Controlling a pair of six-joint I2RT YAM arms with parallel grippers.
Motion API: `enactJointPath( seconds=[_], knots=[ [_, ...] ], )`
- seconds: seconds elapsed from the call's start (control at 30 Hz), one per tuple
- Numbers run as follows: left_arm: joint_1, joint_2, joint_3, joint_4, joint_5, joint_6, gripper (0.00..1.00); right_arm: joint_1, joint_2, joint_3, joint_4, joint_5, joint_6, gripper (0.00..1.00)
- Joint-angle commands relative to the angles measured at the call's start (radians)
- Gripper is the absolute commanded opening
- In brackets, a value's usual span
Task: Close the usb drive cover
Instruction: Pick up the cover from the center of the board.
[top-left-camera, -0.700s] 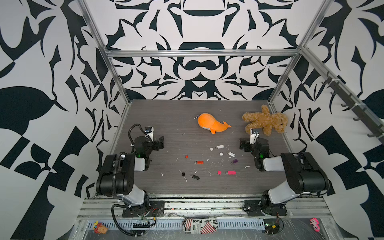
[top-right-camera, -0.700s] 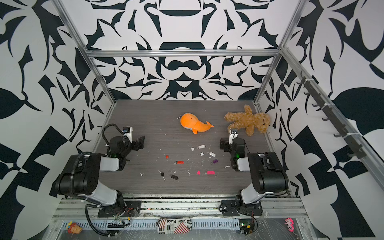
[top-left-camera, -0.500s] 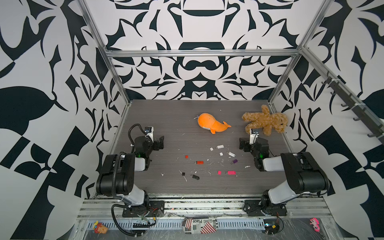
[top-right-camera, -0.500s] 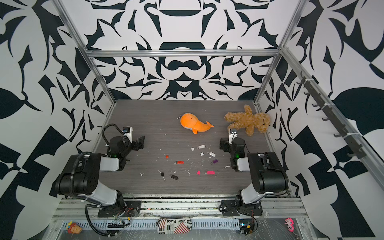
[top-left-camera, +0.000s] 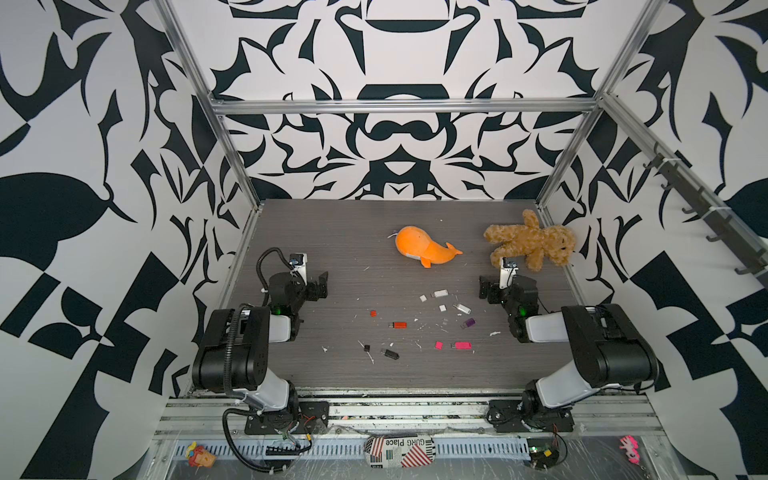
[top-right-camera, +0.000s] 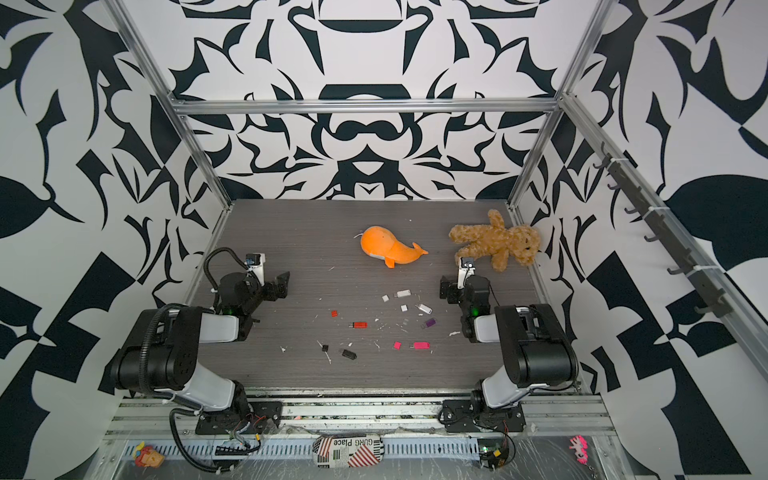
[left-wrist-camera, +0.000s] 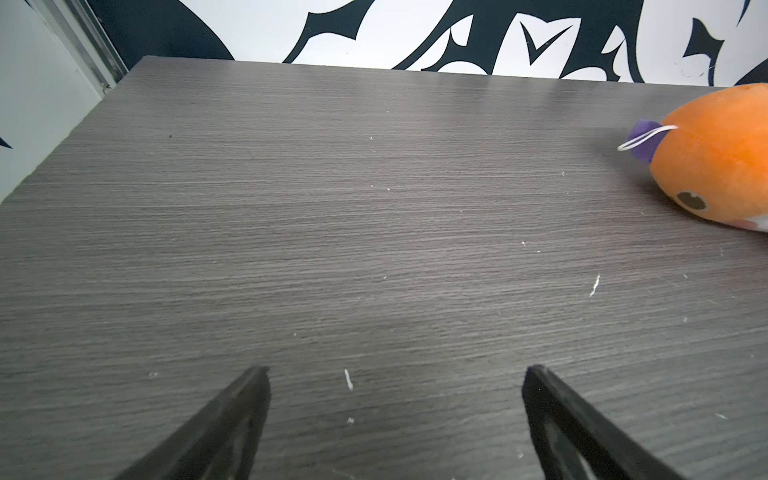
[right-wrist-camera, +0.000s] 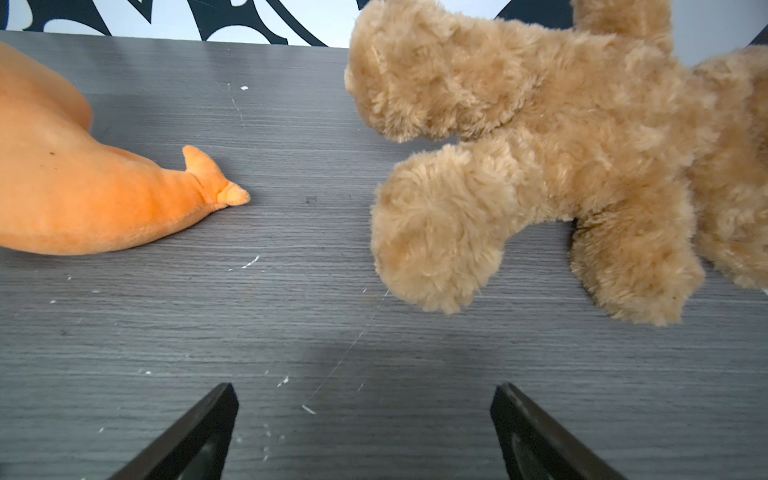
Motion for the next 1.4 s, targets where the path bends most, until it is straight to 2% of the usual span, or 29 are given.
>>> enactJointPath(
  seconds=[0.0, 0.23, 0.4, 0.5, 0.6, 0.67, 0.73, 0.83, 0.9, 0.97, 1.1, 1.23, 1.37],
  knots=[
    [0.003, 0.011, 0.019, 0.027, 0.009, -0.012, 0.99, 0.004, -0.006, 0.021, 0.043, 0.012, -0.005, 0.99],
    [0.004, 0.009, 0.018, 0.027, 0.008, -0.010, 0.99, 0.004, -0.006, 0.019, 0.047, 0.011, -0.005, 0.99],
    [0.002, 0.006, 0.006, 0.051, -0.013, -0.015, 0.99, 0.004, -0.035, 0.023, 0.023, -0.026, -0.024, 0.90],
    [0.001, -0.063, -0.003, 0.011, -0.099, -0.041, 0.99, 0.005, -0.138, 0.050, -0.112, -0.040, -0.026, 0.86],
    [-0.028, -0.154, 0.023, -0.118, -0.132, -0.023, 0.99, 0.005, -0.253, 0.084, -0.259, -0.174, -0.083, 0.80],
    [-0.062, -0.201, 0.071, -0.231, -0.161, 0.007, 0.99, 0.011, -0.312, 0.139, -0.415, -0.320, -0.211, 0.72],
    [-0.095, -0.232, 0.116, -0.306, -0.159, 0.023, 0.99, 0.026, -0.345, 0.235, -0.633, -0.387, -0.315, 0.71],
    [-0.116, -0.264, 0.177, -0.359, -0.061, -0.041, 0.99, 0.062, -0.362, 0.379, -0.960, -0.479, -0.529, 0.66],
    [-0.143, -0.265, 0.227, -0.405, 0.013, -0.061, 1.00, 0.103, -0.361, 0.455, -1.165, -0.508, -0.711, 0.65],
    [-0.198, -0.258, 0.270, -0.447, 0.027, -0.052, 0.95, 0.156, -0.343, 0.512, -1.351, -0.454, -0.834, 0.63],
    [-0.260, -0.222, 0.332, -0.483, 0.118, -0.072, 0.88, 0.254, -0.312, 0.546, -1.522, -0.403, -0.887, 0.60],
    [-0.292, -0.177, 0.364, -0.481, 0.188, -0.092, 0.71, 0.338, -0.324, 0.492, -1.517, -0.434, -0.843, 0.59],
    [-0.332, -0.173, 0.360, -0.476, 0.189, -0.072, 0.68, 0.417, -0.333, 0.454, -1.511, -0.425, -0.806, 0.58]
  ],
)
